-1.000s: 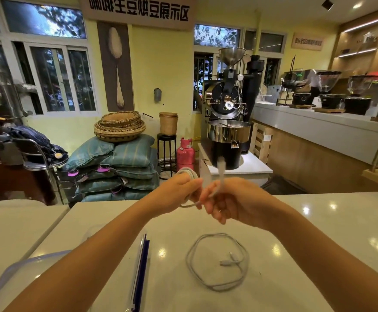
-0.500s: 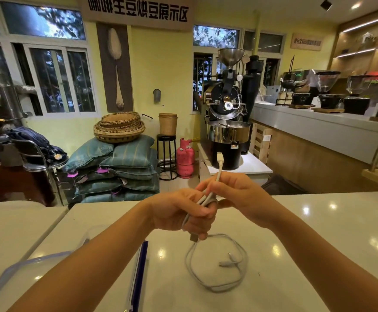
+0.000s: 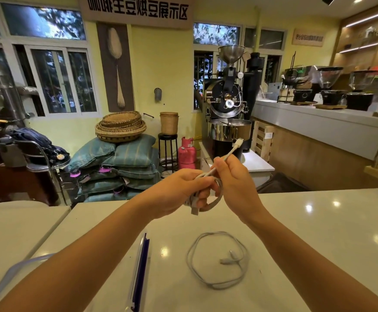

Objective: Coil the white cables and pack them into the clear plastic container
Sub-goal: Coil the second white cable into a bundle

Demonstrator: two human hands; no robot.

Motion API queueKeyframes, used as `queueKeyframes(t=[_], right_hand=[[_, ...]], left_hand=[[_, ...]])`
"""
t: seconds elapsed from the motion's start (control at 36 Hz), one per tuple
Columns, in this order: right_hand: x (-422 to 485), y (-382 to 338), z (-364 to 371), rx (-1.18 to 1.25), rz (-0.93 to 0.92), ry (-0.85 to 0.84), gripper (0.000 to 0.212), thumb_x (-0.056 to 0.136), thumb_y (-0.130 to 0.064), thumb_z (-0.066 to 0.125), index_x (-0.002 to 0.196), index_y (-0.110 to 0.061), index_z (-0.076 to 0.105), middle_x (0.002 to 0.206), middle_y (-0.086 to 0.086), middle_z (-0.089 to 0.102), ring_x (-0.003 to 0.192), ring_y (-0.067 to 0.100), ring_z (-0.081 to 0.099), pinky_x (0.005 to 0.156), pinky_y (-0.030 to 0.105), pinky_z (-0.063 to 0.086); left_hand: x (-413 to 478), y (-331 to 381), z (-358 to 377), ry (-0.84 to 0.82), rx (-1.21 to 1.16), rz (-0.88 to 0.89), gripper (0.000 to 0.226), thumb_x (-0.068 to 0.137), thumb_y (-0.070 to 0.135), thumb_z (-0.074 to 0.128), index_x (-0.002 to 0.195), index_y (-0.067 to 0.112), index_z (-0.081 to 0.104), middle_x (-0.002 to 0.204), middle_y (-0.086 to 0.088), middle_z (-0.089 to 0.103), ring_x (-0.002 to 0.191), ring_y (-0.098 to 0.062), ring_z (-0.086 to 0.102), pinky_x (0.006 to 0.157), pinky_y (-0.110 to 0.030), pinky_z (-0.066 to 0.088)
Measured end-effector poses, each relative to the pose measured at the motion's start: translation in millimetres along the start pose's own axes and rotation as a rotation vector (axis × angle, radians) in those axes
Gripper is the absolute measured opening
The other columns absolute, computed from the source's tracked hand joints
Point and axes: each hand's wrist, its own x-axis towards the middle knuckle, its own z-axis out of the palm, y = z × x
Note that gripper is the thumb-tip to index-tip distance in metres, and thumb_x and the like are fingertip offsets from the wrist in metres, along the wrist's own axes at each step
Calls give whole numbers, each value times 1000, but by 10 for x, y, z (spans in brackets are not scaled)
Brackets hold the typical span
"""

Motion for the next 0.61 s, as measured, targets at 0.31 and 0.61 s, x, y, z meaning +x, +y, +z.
queueKeyframes(t=[0.31, 0.61], right_hand=[[31, 81, 196, 2, -51, 168, 29, 97, -21, 32, 69, -26, 38, 64, -2, 44, 59, 9, 44, 49, 8, 42], [0, 146, 270, 89, 56, 176, 28, 96, -19, 37, 69, -19, 42, 61, 1, 45, 46, -1, 51, 42, 6, 40]], left_hand=[[34, -43, 69, 369, 389, 144, 28, 94, 21, 40, 68, 26, 48, 61, 6, 47, 52, -2, 45, 50, -9, 40], [-16, -142, 98, 402, 700, 131, 18, 96, 21, 37, 102, 13, 52, 72, 8, 47, 60, -4, 43, 56, -14, 38]])
